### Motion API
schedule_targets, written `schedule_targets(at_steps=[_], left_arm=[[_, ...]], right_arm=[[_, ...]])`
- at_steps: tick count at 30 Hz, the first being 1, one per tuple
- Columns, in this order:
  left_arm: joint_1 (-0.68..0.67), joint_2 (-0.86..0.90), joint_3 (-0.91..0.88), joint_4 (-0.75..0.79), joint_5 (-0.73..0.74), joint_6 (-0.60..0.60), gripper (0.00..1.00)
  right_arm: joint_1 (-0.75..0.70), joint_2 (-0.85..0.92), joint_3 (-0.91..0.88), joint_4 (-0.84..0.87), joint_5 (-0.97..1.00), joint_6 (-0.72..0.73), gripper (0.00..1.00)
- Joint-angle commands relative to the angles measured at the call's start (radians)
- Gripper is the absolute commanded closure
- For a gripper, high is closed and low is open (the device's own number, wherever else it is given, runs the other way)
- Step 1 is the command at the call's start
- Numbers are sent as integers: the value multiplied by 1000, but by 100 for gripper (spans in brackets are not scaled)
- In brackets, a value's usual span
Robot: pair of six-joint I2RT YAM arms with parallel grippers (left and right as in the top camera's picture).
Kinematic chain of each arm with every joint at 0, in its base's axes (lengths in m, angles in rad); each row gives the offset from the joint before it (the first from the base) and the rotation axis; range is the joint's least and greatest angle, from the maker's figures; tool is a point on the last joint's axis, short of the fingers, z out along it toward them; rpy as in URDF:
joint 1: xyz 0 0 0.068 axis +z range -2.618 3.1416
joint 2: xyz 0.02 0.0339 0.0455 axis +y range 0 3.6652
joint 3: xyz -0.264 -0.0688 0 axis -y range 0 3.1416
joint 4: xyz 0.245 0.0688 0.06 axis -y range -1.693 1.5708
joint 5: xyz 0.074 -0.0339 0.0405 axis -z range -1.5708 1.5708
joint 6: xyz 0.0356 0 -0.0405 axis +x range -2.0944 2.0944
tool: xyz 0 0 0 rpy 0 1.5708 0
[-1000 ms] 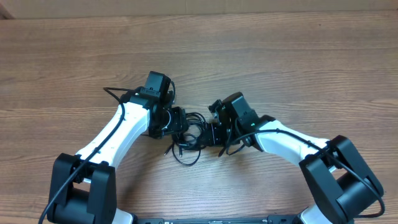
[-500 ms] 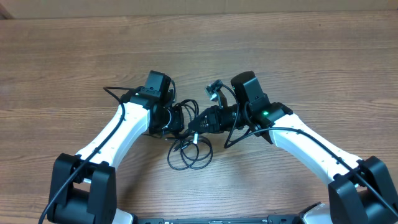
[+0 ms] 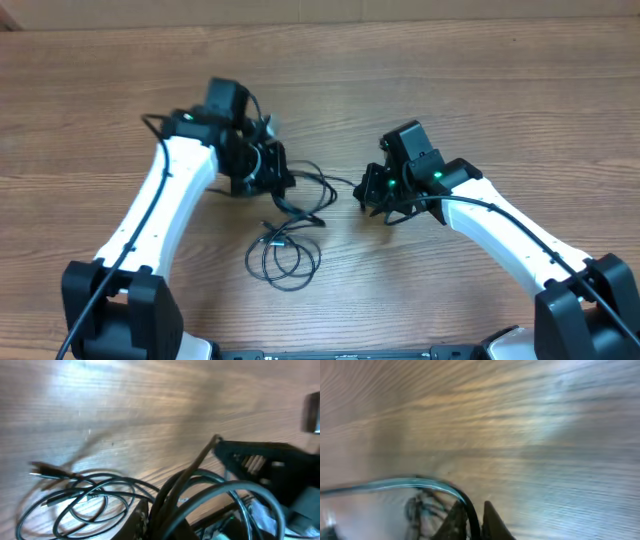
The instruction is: Untangle cables
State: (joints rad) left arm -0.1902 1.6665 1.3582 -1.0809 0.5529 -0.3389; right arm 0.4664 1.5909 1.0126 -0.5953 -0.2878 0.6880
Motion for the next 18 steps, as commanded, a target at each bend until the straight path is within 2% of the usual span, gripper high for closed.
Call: schedule_targets(at_steps=[1, 3, 4, 5, 7, 8, 10, 12, 15, 18], left_arm=[[17, -15, 38, -20, -31, 30, 61], [8, -15, 37, -27, -132, 29, 60], [6, -15, 37, -32, -198, 27, 53], [6, -15, 37, -45, -296, 11, 37], [10, -15, 37, -68, -396, -28, 30], [14, -15, 37, -77, -387, -32, 31], [14, -15, 37, -77, -308, -29, 42], [8, -15, 37, -66, -209, -3, 47], [-10, -15, 35, -57, -173, 2, 46], [-36, -11, 16, -45, -269, -17, 38]], right_arm=[[-22, -11, -2, -16, 156, 23, 74], [-22, -11, -8, -16, 156, 23, 61], [-22, -11, -13, -16, 156, 23, 58], [-23, -11, -18, -16, 156, 22, 58], [-23, -11, -31, -13, 156, 22, 49], [-23, -11, -38, -12, 155, 22, 44], [-23, -11, -40, -12, 132, 13, 40], [-23, -11, -40, 10, 40, -44, 38], [-23, -11, -39, 79, -259, -209, 32], [-23, -11, -39, 88, -369, -219, 31]])
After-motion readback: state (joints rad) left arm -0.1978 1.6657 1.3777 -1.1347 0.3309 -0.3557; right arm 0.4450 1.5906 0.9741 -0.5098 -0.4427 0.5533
